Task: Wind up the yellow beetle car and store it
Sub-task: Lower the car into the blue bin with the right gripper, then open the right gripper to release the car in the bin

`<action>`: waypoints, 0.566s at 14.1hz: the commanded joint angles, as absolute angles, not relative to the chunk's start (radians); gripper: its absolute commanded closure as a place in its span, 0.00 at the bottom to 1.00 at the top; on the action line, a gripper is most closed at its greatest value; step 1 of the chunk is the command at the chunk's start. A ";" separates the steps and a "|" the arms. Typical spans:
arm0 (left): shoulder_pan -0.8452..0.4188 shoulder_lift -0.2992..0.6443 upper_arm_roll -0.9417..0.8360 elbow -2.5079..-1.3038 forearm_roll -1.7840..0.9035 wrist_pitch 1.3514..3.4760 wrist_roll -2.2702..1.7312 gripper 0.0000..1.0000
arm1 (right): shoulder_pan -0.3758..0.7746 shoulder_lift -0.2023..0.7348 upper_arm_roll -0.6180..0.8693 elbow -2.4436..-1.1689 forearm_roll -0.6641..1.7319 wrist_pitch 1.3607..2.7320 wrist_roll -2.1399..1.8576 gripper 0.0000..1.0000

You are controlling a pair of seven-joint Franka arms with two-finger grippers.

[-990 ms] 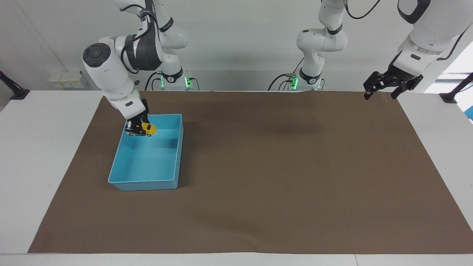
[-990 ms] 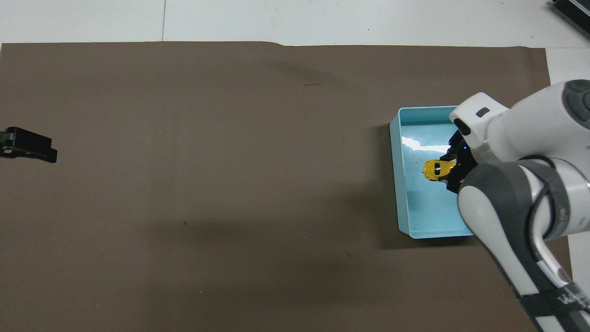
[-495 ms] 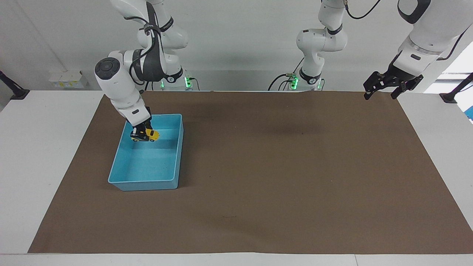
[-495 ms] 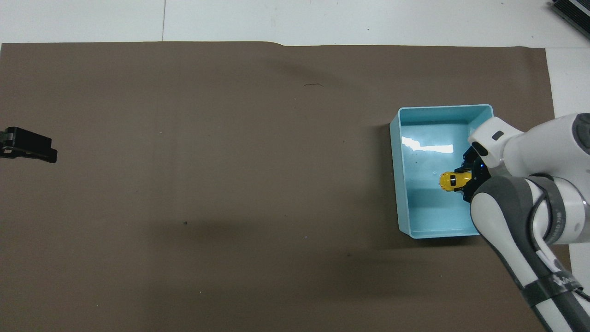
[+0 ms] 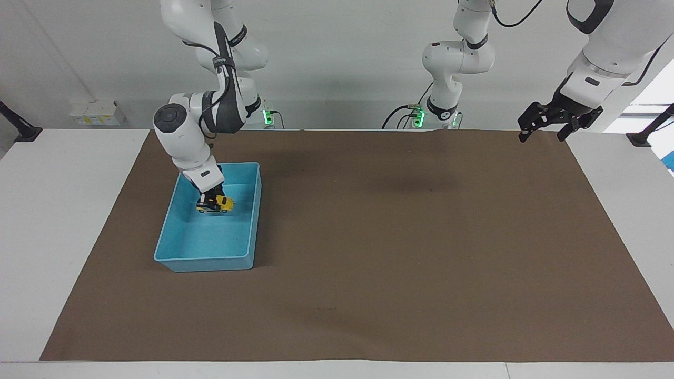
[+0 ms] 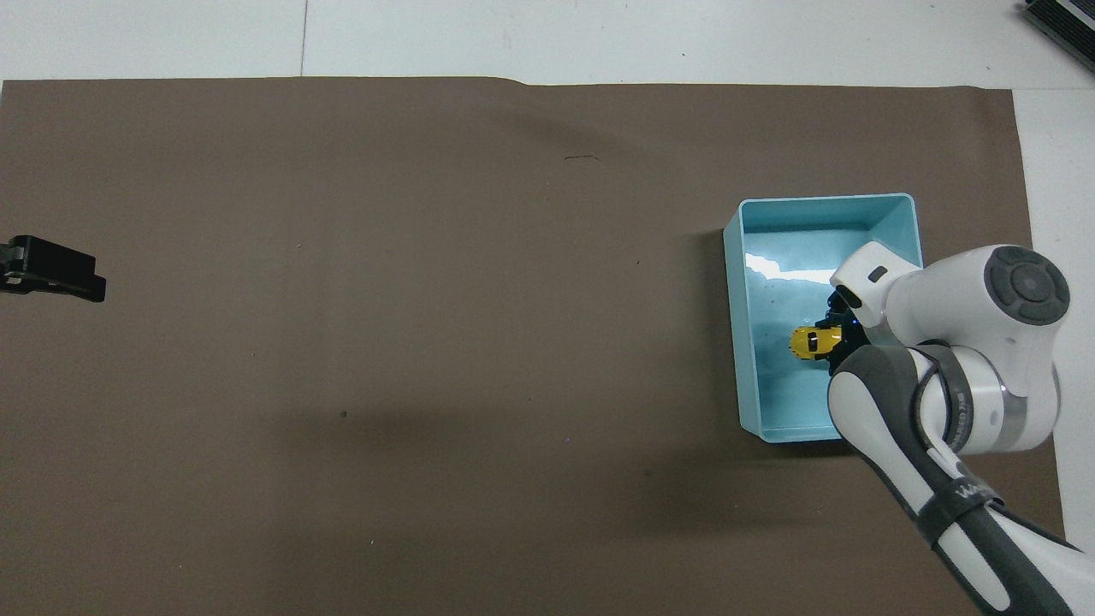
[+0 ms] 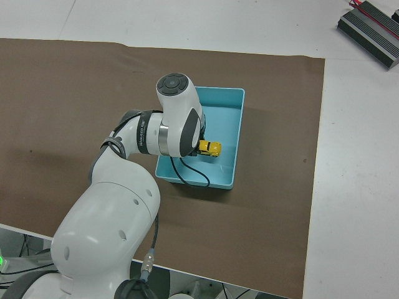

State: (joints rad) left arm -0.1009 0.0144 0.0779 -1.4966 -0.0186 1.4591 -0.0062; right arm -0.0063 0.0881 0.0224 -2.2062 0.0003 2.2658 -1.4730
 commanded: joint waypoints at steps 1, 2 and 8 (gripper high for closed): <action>-0.089 0.023 0.071 -1.477 -0.023 1.456 -0.015 0.00 | -0.020 0.129 0.028 -2.218 -0.014 2.342 -1.537 1.00; -0.089 0.023 0.071 -1.479 -0.025 1.456 -0.015 0.00 | -0.015 0.143 0.028 -2.218 -0.012 2.356 -1.537 1.00; -0.089 0.023 0.071 -1.477 -0.023 1.456 -0.015 0.00 | 0.000 0.189 0.028 -2.209 -0.011 2.385 -1.476 0.00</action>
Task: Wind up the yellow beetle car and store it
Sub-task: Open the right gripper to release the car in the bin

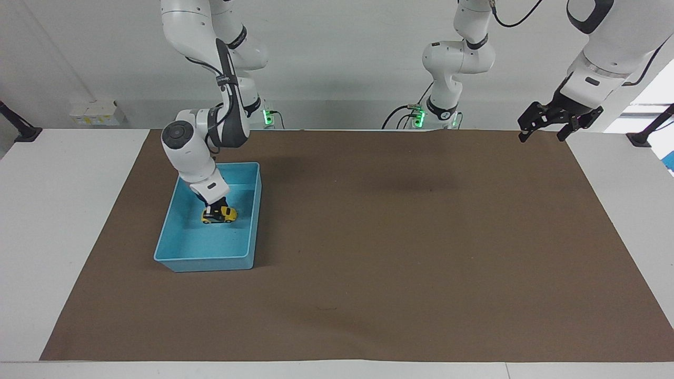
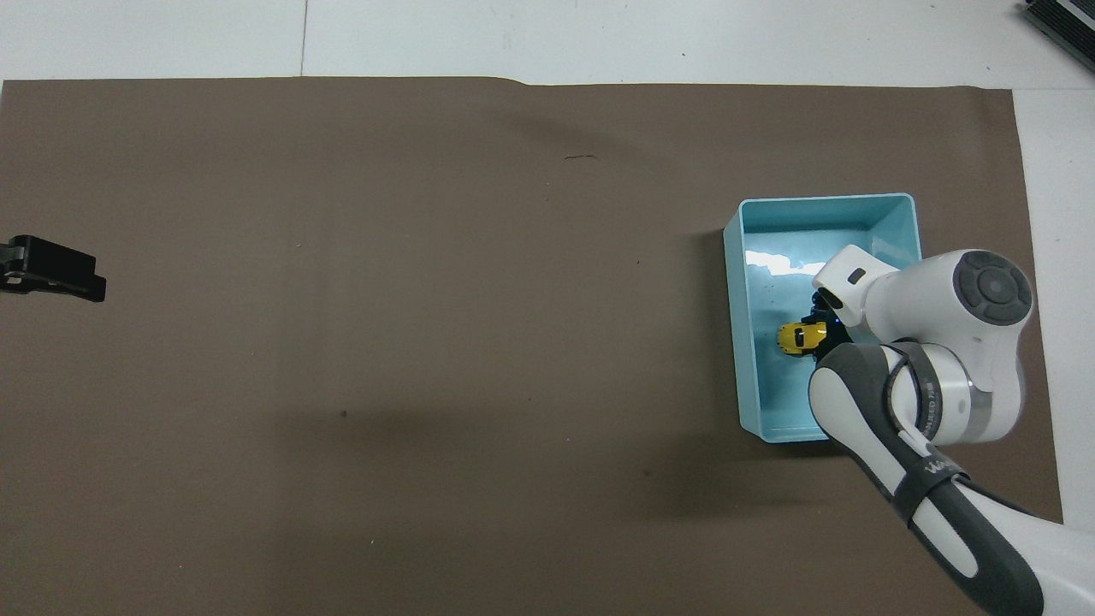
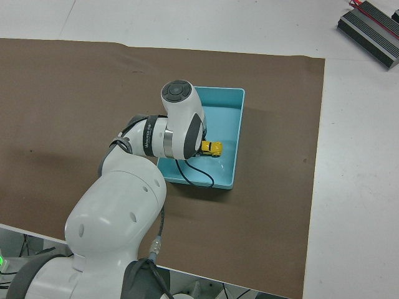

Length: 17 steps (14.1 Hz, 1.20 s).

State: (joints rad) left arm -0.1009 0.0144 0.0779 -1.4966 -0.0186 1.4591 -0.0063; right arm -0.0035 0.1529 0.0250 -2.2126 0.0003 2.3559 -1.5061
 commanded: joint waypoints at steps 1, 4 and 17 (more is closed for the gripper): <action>-0.089 0.023 0.071 -1.477 -0.025 1.456 -0.015 0.00 | 0.000 0.184 0.029 -2.204 -0.011 2.373 -1.474 0.00; -0.089 0.023 0.071 -1.477 -0.025 1.456 -0.015 0.00 | 0.003 0.166 0.035 -2.134 -0.011 2.243 -1.470 0.00; -0.089 0.023 0.071 -1.477 -0.023 1.456 -0.015 0.00 | 0.005 0.012 0.046 -1.890 0.008 1.856 -1.034 0.00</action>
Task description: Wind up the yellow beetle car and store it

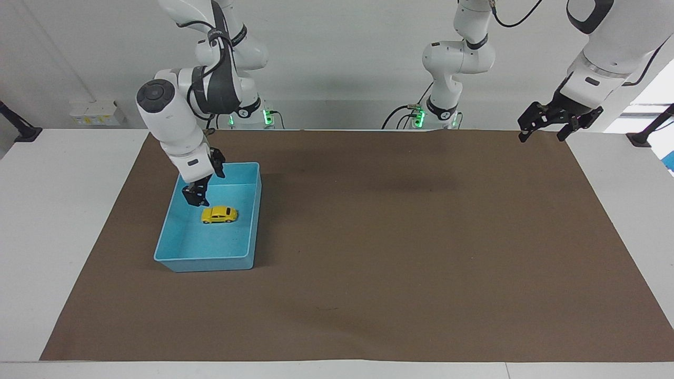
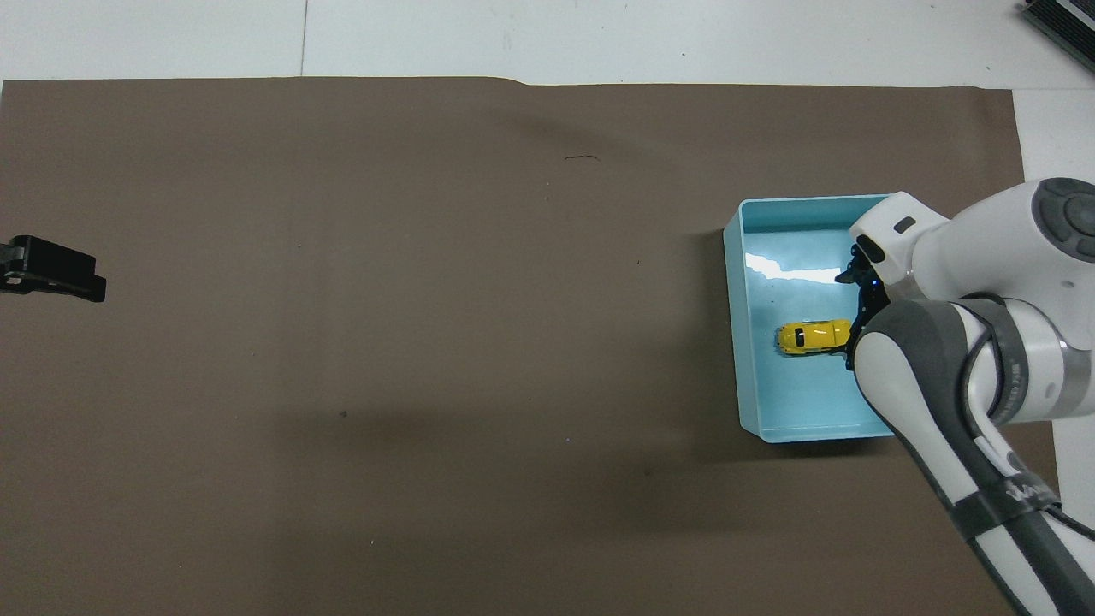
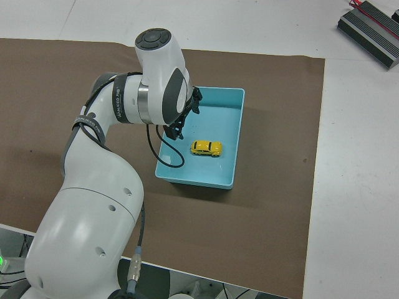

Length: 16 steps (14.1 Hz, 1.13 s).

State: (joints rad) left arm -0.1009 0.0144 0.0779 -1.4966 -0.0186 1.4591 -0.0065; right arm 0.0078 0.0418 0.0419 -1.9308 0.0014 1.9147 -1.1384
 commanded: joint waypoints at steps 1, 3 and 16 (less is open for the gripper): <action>-0.089 0.023 0.071 -1.477 -0.025 1.454 -0.015 0.00 | 0.003 0.005 0.045 -1.864 0.011 1.830 -0.991 0.00; -0.089 0.023 0.071 -1.477 -0.023 1.454 -0.015 0.00 | -0.008 -0.012 0.037 -1.832 0.043 1.789 -0.910 0.00; -0.089 0.023 0.071 -1.477 -0.025 1.456 -0.015 0.00 | 0.006 -0.031 0.048 -1.674 0.115 1.660 0.055 0.00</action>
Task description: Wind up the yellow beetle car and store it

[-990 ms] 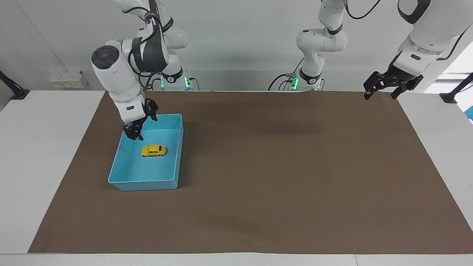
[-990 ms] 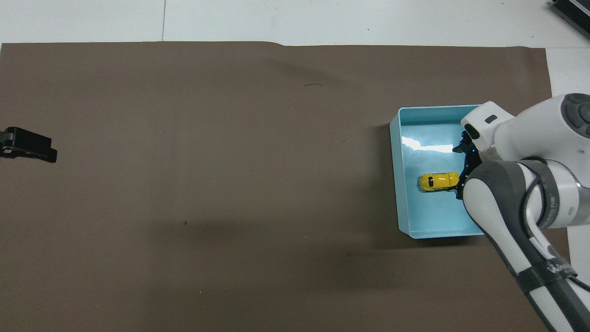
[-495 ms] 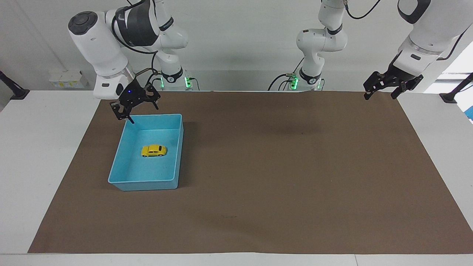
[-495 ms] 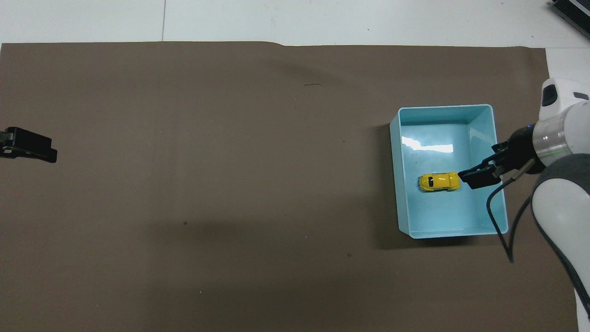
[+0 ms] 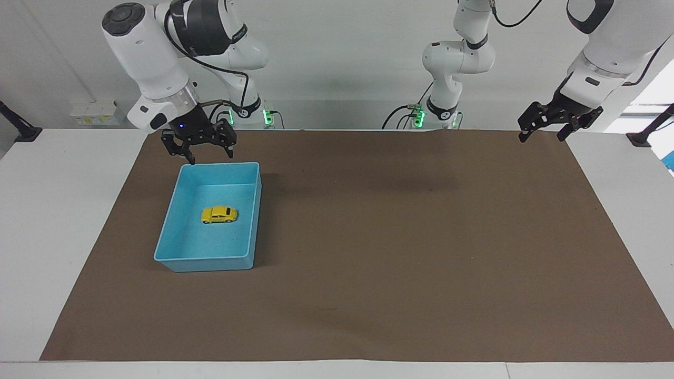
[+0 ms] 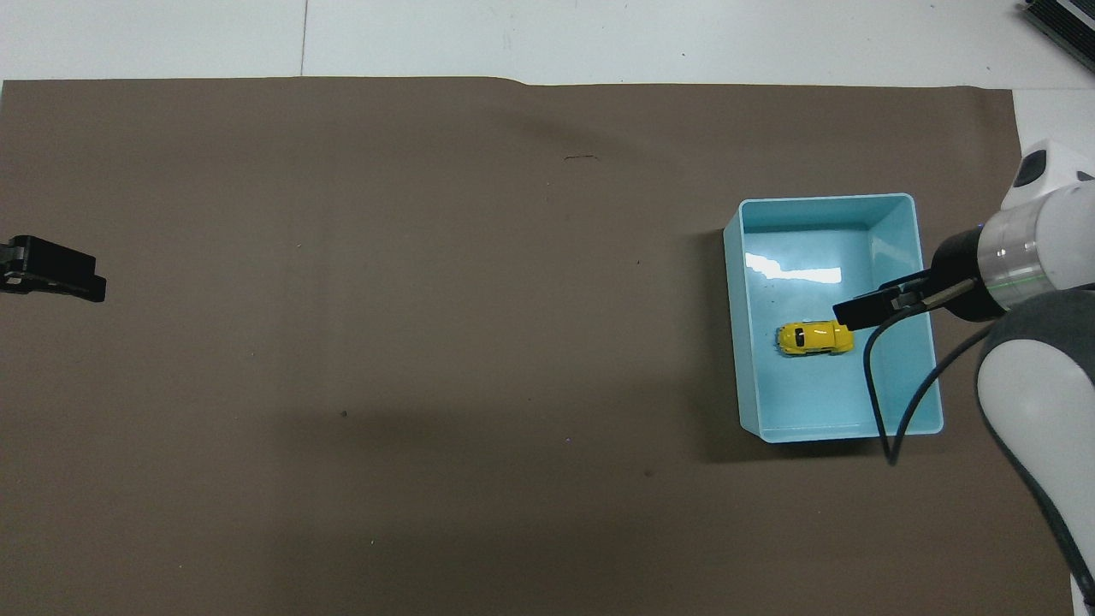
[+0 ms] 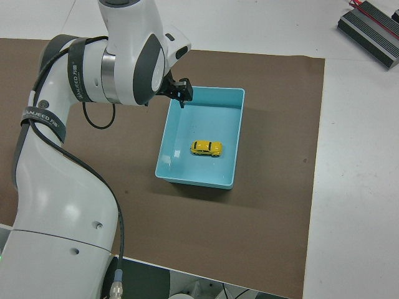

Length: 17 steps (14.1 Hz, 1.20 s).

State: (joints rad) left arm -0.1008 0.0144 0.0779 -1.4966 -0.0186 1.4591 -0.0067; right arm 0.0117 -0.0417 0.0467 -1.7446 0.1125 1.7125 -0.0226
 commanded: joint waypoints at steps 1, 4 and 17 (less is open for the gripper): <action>-0.089 0.023 0.071 -1.477 -0.023 1.456 -0.015 0.00 | 0.006 -0.023 0.048 -1.652 0.117 1.658 0.089 0.00; -0.089 0.023 0.071 -1.477 -0.023 1.454 -0.015 0.00 | 0.005 -0.020 0.048 -1.646 0.063 1.657 0.141 0.00; -0.089 0.023 0.071 -1.479 -0.023 1.456 -0.015 0.00 | -0.035 -0.003 0.032 -1.641 0.014 1.717 0.091 0.00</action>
